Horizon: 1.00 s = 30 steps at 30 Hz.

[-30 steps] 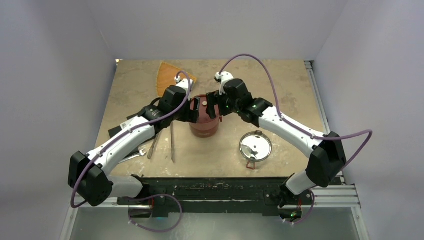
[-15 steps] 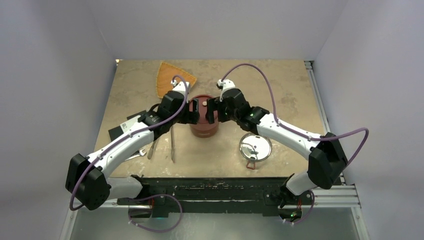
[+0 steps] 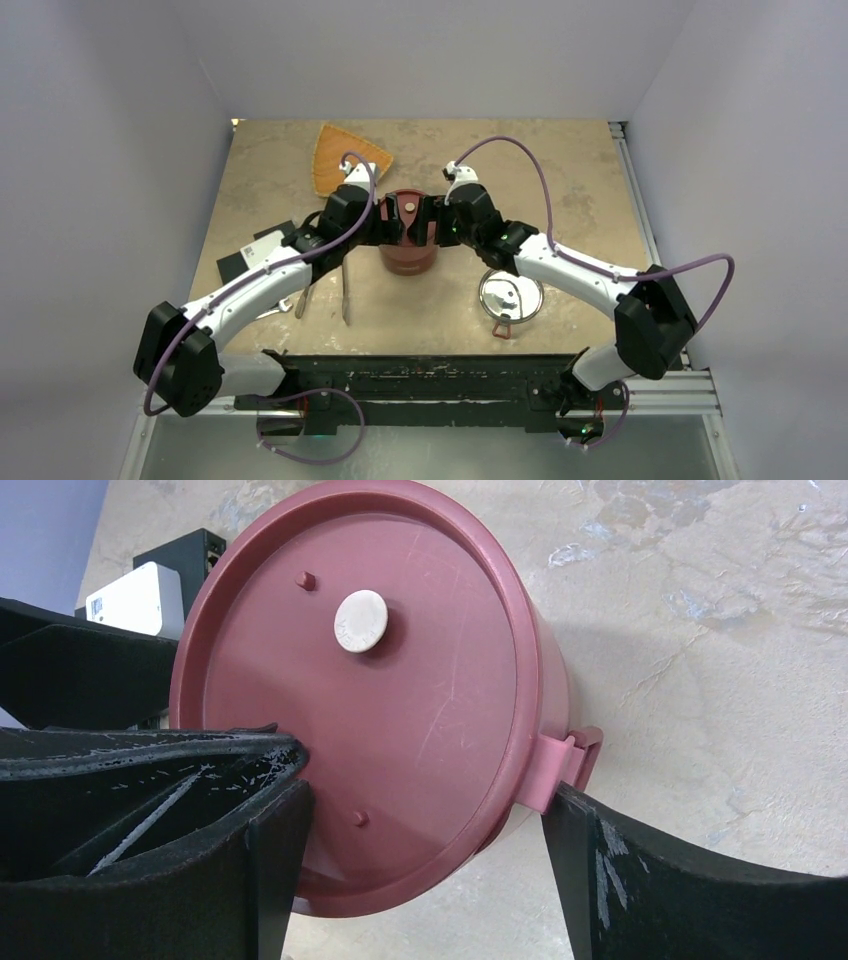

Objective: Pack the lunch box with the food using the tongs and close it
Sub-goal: Close the box lid on the packing box.

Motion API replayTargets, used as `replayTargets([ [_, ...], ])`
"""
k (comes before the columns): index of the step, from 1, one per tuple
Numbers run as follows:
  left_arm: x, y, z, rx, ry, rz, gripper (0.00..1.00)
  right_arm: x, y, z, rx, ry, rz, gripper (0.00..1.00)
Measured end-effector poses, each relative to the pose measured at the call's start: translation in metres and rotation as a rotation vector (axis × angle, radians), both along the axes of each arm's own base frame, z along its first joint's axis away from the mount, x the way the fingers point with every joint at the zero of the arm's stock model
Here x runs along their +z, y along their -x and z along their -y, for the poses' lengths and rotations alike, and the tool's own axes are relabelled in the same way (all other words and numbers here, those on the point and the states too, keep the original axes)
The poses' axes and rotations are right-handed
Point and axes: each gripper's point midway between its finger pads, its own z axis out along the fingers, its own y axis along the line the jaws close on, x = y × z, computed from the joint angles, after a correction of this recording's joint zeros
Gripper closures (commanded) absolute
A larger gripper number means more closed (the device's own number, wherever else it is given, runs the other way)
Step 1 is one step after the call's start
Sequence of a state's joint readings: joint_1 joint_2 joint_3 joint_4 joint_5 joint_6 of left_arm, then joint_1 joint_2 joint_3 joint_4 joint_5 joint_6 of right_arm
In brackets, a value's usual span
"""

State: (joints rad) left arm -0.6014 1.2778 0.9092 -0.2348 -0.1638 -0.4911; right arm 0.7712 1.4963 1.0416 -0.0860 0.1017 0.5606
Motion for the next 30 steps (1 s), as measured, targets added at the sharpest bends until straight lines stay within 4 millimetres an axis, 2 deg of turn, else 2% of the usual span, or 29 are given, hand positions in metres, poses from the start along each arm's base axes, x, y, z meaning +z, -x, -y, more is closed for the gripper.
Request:
replayTargets([
  [8, 0.007, -0.002, -0.002, 0.005, -0.011, -0.010, 0.14, 0.005, 0.001, 0.002, -0.008, 0.012, -0.017, 0.13],
  [12, 0.013, -0.001, -0.010, 0.000, -0.057, -0.032, 0.11, 0.009, 0.009, 0.010, -0.004, 0.052, -0.033, 0.12],
  [18, 0.020, -0.007, -0.026, -0.014, -0.087, -0.052, 0.10, 0.020, 0.014, 0.018, 0.024, 0.097, -0.023, 0.10],
  [22, 0.012, -0.013, -0.031, -0.038, -0.095, -0.076, 0.10, 0.018, 0.013, 0.018, 0.037, 0.114, -0.021, 0.10],
  [30, 0.007, -0.020, -0.019, -0.112, -0.059, -0.080, 0.17, 0.010, 0.005, 0.009, 0.040, 0.112, -0.019, 0.13],
])
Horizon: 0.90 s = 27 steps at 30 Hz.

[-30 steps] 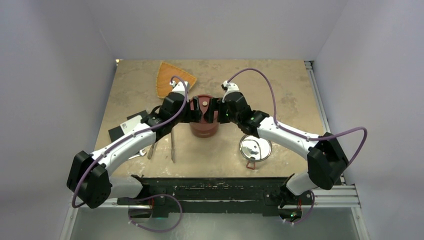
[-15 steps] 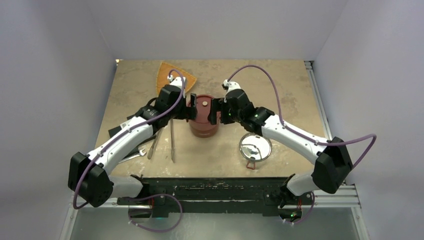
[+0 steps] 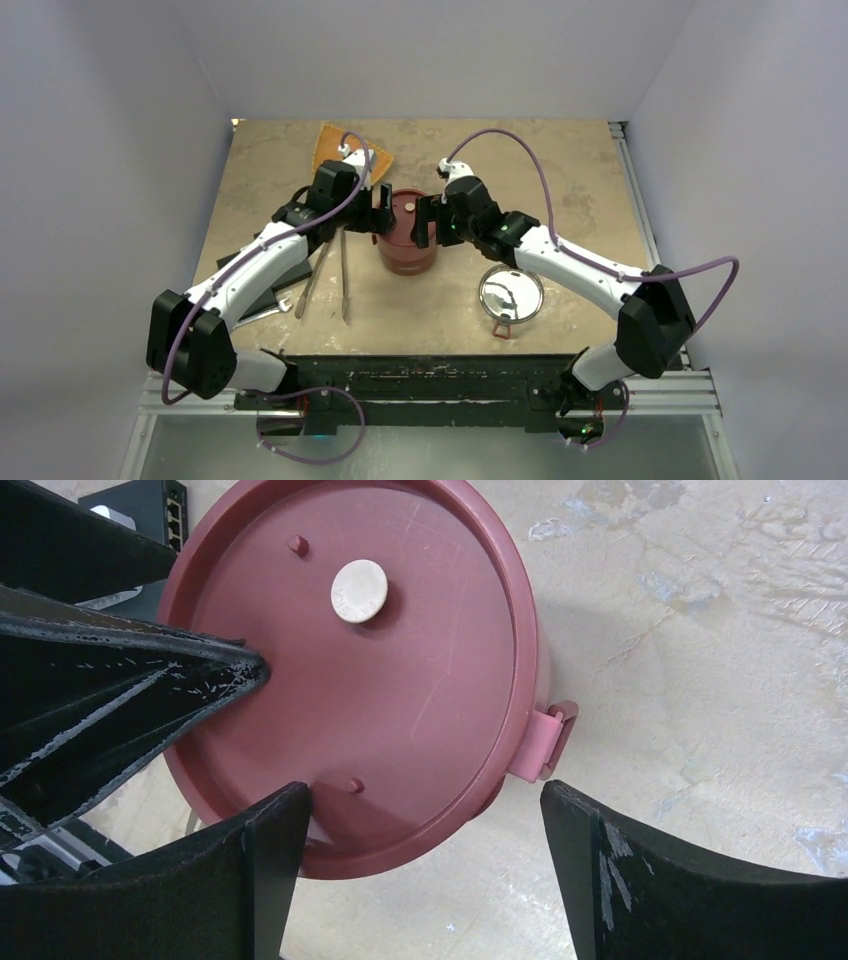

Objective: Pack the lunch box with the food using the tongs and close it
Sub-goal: Close the box lid on the packing box.

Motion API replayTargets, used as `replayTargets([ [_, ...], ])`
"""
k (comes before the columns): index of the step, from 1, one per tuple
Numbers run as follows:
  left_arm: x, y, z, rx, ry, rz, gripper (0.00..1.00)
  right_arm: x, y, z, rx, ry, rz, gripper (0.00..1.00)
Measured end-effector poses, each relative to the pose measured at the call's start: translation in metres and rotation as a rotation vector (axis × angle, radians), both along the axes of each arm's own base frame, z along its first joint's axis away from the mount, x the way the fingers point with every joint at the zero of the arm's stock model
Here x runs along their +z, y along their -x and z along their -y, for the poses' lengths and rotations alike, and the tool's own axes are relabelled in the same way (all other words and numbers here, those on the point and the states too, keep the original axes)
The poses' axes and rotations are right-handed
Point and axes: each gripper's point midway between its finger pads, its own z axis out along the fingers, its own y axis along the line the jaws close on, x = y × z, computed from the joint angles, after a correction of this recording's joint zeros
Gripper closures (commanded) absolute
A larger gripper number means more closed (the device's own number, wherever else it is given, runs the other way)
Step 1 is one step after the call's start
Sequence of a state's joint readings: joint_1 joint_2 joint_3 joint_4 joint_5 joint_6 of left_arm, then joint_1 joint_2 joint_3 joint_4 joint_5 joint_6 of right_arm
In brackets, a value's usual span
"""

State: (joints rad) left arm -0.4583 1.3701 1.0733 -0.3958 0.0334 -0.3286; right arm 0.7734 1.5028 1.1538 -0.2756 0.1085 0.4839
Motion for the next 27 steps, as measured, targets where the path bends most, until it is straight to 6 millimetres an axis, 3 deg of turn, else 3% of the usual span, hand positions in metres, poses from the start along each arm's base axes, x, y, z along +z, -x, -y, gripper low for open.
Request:
replayTargets([
  [9, -0.004, -0.002, 0.004, -0.012, 0.020, 0.018, 0.22, -0.012, 0.001, -0.007, -0.033, -0.111, -0.003, 0.15],
  [14, -0.003, -0.004, 0.005, -0.013, 0.022, 0.025, 0.16, -0.009, 0.000, -0.009, -0.051, -0.142, -0.004, 0.11],
  [18, 0.003, -0.006, 0.003, -0.018, -0.007, 0.012, 0.11, 0.000, 0.000, 0.000, -0.055, -0.063, -0.009, 0.10],
  [21, 0.014, -0.014, 0.003, -0.017, -0.031, 0.017, 0.09, 0.010, 0.001, 0.009, -0.054, -0.005, -0.010, 0.10],
  [27, 0.059, -0.041, -0.001, 0.022, 0.004, 0.147, 0.09, 0.052, 0.008, 0.041, -0.097, 0.016, 0.043, 0.10],
])
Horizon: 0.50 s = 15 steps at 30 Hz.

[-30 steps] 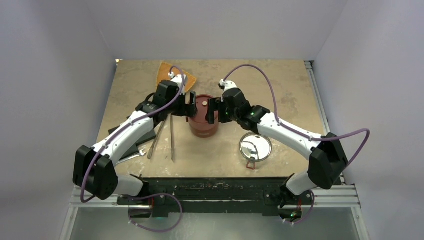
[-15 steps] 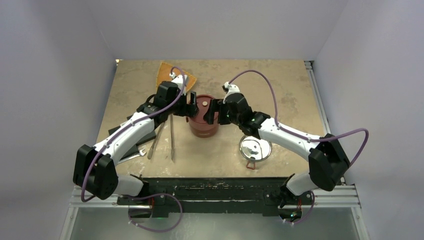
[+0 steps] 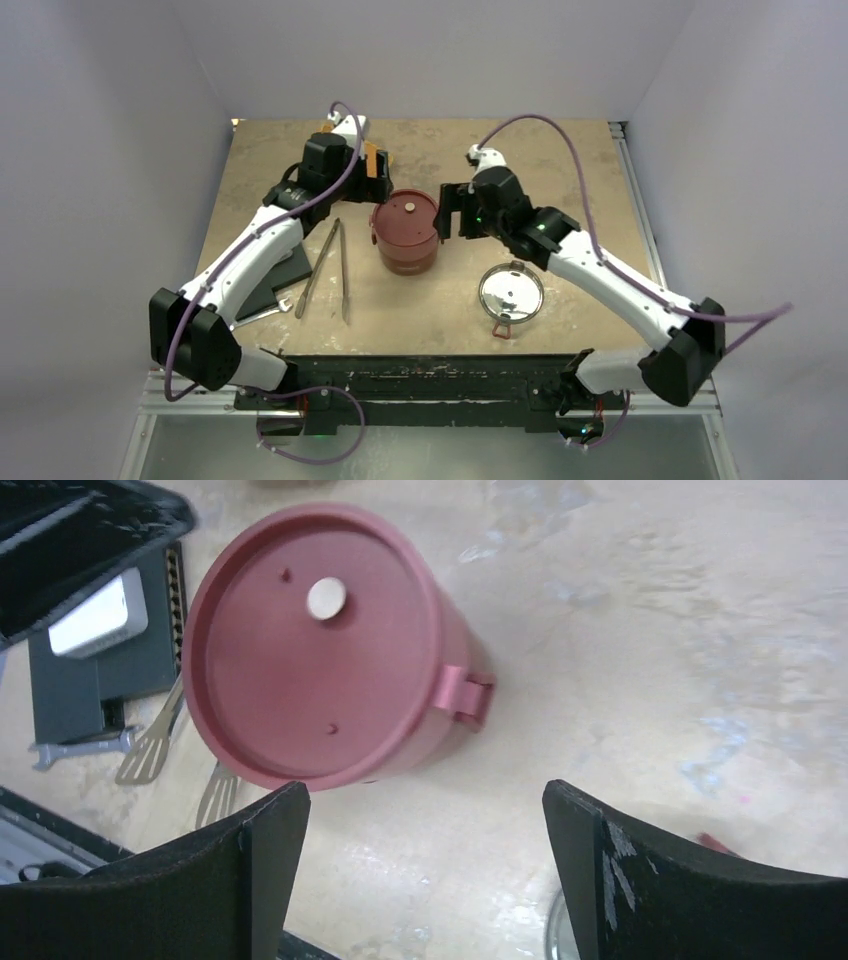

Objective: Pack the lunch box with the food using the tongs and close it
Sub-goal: Close the box lid on the packing box, then pick up the box lid from the center of the board.

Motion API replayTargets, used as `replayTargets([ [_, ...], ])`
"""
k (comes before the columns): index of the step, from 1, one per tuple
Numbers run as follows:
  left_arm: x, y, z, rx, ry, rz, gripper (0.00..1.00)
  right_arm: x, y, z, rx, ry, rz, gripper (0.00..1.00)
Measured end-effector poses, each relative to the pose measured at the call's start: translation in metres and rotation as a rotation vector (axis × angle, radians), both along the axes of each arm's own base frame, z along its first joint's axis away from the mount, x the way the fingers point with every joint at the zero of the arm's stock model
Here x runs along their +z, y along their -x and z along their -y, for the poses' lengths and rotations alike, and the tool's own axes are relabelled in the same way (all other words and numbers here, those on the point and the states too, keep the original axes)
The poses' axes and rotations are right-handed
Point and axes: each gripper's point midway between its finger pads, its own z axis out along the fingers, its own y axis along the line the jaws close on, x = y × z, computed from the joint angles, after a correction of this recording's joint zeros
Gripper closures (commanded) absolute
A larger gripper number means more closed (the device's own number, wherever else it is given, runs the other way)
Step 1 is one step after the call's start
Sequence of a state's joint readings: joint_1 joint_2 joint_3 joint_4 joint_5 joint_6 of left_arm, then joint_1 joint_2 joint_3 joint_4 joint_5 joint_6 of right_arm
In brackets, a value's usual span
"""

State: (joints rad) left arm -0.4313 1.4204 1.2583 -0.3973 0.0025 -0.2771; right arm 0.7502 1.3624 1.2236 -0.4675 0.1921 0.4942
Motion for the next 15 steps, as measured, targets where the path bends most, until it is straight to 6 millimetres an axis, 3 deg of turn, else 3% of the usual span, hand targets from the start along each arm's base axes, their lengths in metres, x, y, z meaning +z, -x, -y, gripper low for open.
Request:
replayTargets([
  [3, 0.008, -0.006, -0.015, 0.041, 0.022, 0.056, 0.09, 0.017, 0.000, 0.032, -0.058, -0.020, 0.029, 0.06],
  [6, 0.004, 0.001, -0.029, 0.074, 0.036, 0.074, 0.09, 0.013, 0.001, 0.077, -0.157, -0.017, 0.028, 0.04],
  [10, 0.001, 0.007, -0.032, 0.081, 0.047, 0.082, 0.10, -0.030, 0.009, 0.140, -0.315, 0.026, -0.054, 0.03],
  [12, 0.002, 0.006, -0.032, 0.081, 0.050, 0.088, 0.10, -0.054, 0.018, 0.163, -0.375, 0.037, -0.115, 0.01],
  [15, 0.005, 0.005, -0.031, 0.079, 0.056, 0.100, 0.10, -0.070, 0.029, 0.182, -0.443, 0.026, -0.176, 0.01],
])
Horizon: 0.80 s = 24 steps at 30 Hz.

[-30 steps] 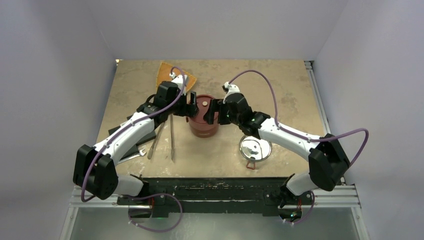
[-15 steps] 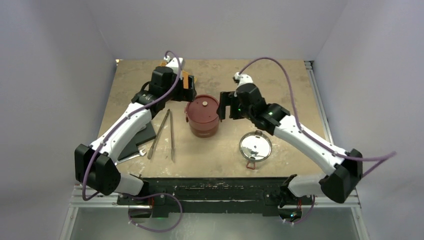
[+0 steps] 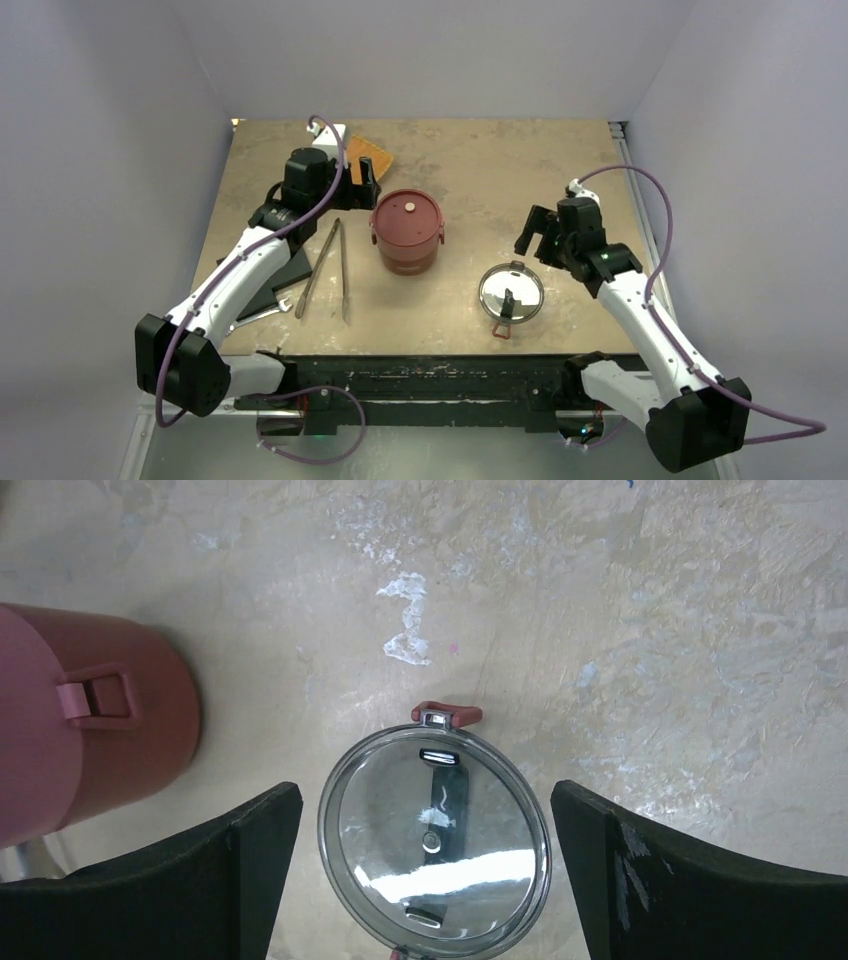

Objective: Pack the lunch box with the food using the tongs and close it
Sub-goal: Pick up the box lid from the center of the board.

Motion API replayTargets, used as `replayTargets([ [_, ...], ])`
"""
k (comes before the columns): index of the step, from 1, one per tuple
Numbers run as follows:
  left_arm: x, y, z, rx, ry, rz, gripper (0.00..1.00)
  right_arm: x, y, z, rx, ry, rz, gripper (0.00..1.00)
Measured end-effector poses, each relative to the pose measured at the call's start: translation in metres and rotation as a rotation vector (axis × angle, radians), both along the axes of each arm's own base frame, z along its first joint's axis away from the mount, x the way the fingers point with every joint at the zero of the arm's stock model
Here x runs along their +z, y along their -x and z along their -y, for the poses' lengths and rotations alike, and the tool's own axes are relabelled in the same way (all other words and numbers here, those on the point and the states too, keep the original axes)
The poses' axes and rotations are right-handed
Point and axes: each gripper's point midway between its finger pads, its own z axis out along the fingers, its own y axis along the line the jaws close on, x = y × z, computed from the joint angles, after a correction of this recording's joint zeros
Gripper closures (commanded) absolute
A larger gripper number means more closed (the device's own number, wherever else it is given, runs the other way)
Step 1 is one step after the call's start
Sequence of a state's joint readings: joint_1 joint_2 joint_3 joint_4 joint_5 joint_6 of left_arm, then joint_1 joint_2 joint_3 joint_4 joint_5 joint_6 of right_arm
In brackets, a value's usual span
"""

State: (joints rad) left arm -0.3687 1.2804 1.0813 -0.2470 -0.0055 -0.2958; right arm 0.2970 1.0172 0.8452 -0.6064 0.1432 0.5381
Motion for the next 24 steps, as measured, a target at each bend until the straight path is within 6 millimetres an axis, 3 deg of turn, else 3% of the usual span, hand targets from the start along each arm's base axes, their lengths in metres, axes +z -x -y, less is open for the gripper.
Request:
replayTargets([
  [5, 0.004, 0.001, 0.004, -0.018, 0.016, 0.007, 0.10, 0.000, 0.001, 0.010, -0.095, -0.107, 0.017, 0.03],
  [12, 0.005, 0.003, 0.007, -0.036, 0.030, 0.006, 0.10, -0.051, 0.020, 0.030, -0.293, -0.174, -0.109, 0.09],
  [24, 0.010, 0.006, 0.009, -0.046, 0.042, 0.014, 0.10, -0.101, 0.048, 0.015, -0.349, -0.309, -0.220, 0.21],
])
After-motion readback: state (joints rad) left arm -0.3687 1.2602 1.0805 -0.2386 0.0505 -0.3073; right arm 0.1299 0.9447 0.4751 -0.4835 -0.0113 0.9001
